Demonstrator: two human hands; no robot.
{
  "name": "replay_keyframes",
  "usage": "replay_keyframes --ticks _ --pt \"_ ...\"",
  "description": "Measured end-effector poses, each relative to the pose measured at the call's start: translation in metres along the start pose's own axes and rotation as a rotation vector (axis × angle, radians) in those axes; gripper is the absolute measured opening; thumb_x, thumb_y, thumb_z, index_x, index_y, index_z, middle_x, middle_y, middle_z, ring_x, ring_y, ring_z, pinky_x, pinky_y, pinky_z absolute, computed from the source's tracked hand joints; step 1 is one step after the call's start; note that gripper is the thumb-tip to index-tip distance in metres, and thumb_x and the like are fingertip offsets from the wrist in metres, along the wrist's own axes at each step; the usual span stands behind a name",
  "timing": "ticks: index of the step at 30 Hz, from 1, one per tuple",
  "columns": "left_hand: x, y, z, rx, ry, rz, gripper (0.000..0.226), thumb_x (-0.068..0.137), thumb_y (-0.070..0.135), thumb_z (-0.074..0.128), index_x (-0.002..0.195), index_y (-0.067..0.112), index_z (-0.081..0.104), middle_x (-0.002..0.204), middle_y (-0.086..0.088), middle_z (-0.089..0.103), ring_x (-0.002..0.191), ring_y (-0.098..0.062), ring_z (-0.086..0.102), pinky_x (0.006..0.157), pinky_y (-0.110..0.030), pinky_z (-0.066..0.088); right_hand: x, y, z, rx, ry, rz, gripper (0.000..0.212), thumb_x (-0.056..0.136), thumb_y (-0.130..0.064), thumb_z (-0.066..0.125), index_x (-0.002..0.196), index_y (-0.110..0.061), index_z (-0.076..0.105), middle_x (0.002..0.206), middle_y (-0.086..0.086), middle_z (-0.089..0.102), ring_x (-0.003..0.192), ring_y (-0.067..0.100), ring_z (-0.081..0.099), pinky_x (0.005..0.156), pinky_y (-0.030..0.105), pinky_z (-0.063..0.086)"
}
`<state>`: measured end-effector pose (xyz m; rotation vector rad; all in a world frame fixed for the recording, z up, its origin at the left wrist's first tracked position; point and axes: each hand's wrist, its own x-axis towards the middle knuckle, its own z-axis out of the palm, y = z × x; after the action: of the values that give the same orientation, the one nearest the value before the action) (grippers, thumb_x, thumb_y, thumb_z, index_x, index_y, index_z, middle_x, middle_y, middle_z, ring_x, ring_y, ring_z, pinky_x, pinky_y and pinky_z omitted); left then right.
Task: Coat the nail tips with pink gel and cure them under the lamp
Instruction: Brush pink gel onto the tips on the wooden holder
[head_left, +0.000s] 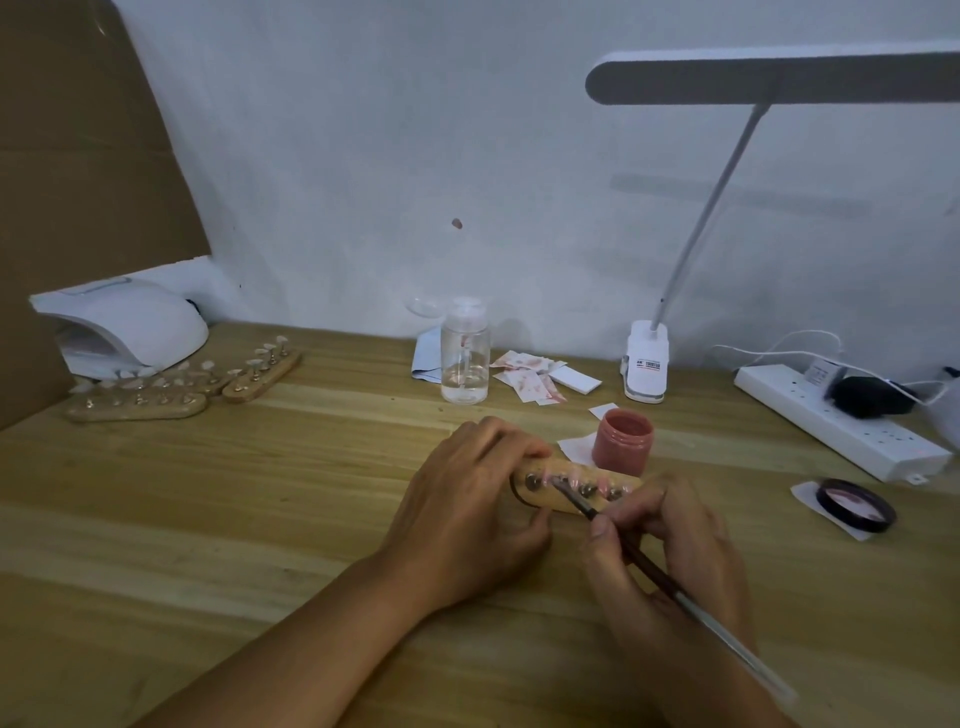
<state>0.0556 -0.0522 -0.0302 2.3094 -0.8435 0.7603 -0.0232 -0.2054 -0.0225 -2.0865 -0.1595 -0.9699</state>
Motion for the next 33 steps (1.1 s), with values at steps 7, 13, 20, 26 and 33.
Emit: replay_keyframes --ticks 7,13,20,26,33 --pt "0.0 -0.002 0.001 0.012 -0.01 -0.004 0.042 0.073 0.038 0.07 0.114 0.03 0.061 0.107 0.017 0.053 0.097 -0.003 0.051 0.079 -0.016 0.041 0.001 -0.002 0.002 -0.03 0.013 -0.057 0.01 0.069 -0.028 0.058 0.071 -0.019 0.055 0.065 -0.006 0.058 0.083 0.005 0.054 0.074 0.049 0.05" --pt "0.001 -0.003 0.002 0.001 -0.004 -0.002 0.04 0.074 0.039 0.068 0.113 0.028 0.062 0.107 0.015 0.054 0.098 -0.005 0.053 0.08 -0.022 0.046 0.001 -0.001 0.001 -0.032 0.011 -0.082 0.013 0.069 -0.035 0.053 0.072 -0.022 0.054 0.067 -0.009 0.054 0.083 0.005 0.056 0.07 0.047 0.05" --pt "0.0 -0.003 0.002 -0.012 -0.015 0.003 0.04 0.074 0.038 0.07 0.112 0.029 0.061 0.107 0.017 0.054 0.097 -0.004 0.052 0.08 -0.022 0.046 0.0 0.001 0.001 -0.031 0.002 -0.038 0.01 0.067 -0.039 0.051 0.071 -0.03 0.048 0.065 -0.011 0.056 0.086 0.005 0.054 0.07 0.037 0.047" --pt "0.0 -0.004 0.002 -0.029 -0.023 -0.009 0.039 0.075 0.041 0.067 0.112 0.03 0.061 0.106 0.018 0.054 0.096 -0.002 0.051 0.081 -0.018 0.043 0.002 -0.001 0.0 -0.022 0.049 -0.044 0.019 0.07 -0.021 0.062 0.079 -0.029 0.048 0.069 -0.008 0.057 0.08 0.01 0.059 0.071 0.049 0.052" --pt "0.001 -0.015 0.007 -0.078 -0.109 -0.118 0.039 0.073 0.043 0.068 0.11 0.034 0.06 0.105 0.021 0.056 0.098 0.001 0.051 0.087 -0.023 0.044 0.056 0.006 -0.023 0.221 0.002 0.191 0.009 0.083 -0.015 0.061 0.084 -0.023 0.066 0.075 -0.01 0.072 0.071 -0.001 0.065 0.06 0.006 0.045"
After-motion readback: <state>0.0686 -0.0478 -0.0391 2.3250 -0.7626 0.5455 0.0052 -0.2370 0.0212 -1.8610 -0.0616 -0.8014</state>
